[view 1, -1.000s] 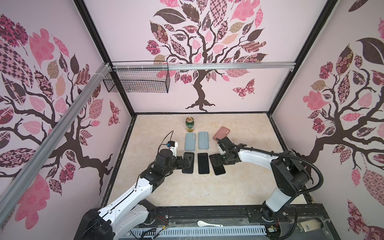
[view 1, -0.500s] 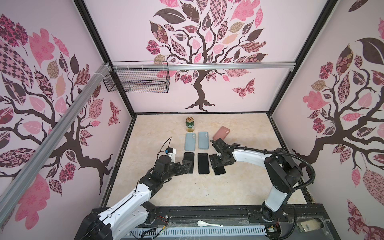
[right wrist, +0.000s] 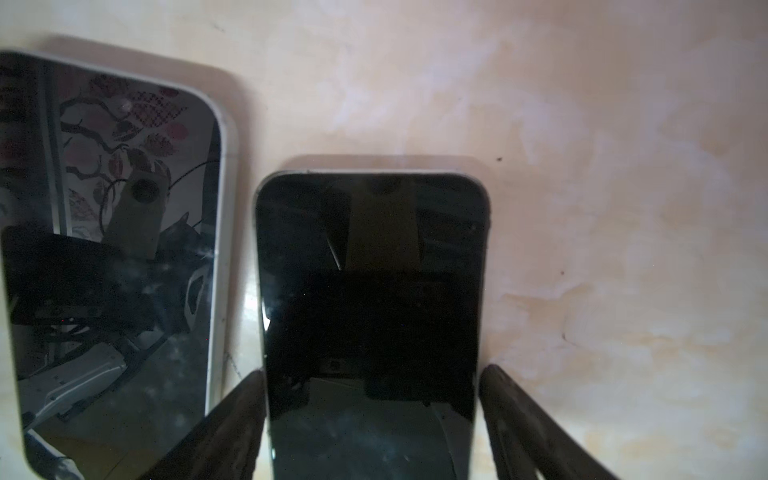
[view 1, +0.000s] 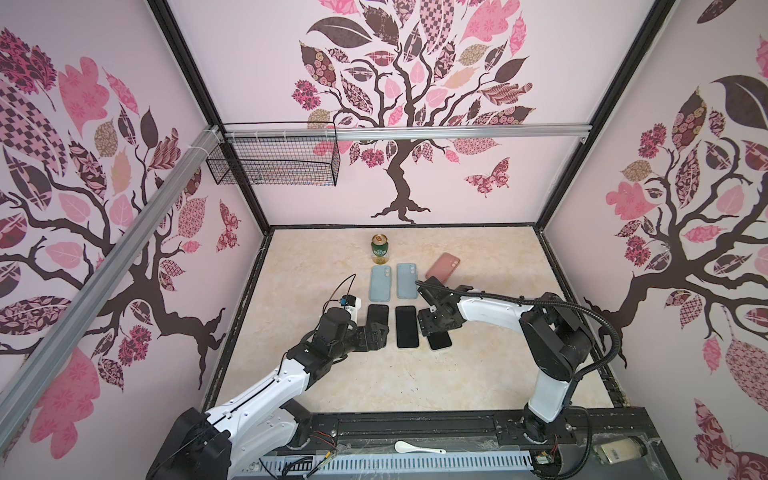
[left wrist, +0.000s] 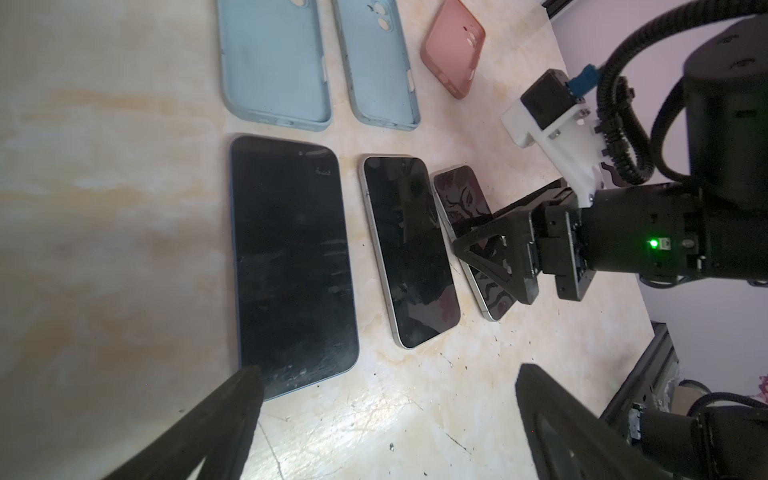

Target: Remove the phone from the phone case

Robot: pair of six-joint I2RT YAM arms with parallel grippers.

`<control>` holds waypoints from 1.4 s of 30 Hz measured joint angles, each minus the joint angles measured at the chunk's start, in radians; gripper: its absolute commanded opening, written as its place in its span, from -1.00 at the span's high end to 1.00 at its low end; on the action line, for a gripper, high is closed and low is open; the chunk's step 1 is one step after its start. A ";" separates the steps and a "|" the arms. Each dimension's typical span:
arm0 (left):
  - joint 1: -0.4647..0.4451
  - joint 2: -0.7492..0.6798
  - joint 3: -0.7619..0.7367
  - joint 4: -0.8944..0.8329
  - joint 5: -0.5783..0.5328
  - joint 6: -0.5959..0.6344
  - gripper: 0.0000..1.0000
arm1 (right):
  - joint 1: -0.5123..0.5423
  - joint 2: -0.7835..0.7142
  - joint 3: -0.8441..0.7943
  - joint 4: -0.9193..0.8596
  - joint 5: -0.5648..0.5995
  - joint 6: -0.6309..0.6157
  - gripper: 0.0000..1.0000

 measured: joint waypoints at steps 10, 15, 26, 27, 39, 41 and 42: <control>-0.061 0.062 0.037 0.008 -0.031 0.018 -0.96 | -0.003 0.002 0.000 0.005 0.020 0.069 -0.47; -0.067 0.073 0.049 0.009 -0.032 0.019 -0.97 | -0.025 0.002 0.000 0.006 0.029 0.120 -0.47; -0.068 0.079 0.055 0.009 -0.031 0.022 -0.97 | -0.042 0.002 0.000 0.010 0.031 0.169 -0.63; -0.069 0.082 0.055 0.009 -0.031 0.023 -0.96 | -0.042 0.002 0.000 0.011 0.031 0.171 -0.67; -0.074 0.214 0.201 0.002 -0.033 0.069 -0.96 | -0.157 -0.027 0.008 0.009 -0.006 0.168 -0.77; -0.074 0.276 0.257 0.002 -0.033 0.082 -0.97 | -0.217 -0.037 0.021 0.011 -0.017 0.165 -0.73; -0.075 0.312 0.288 0.005 -0.034 0.090 -0.96 | -0.246 -0.036 0.036 0.011 -0.024 0.163 -0.71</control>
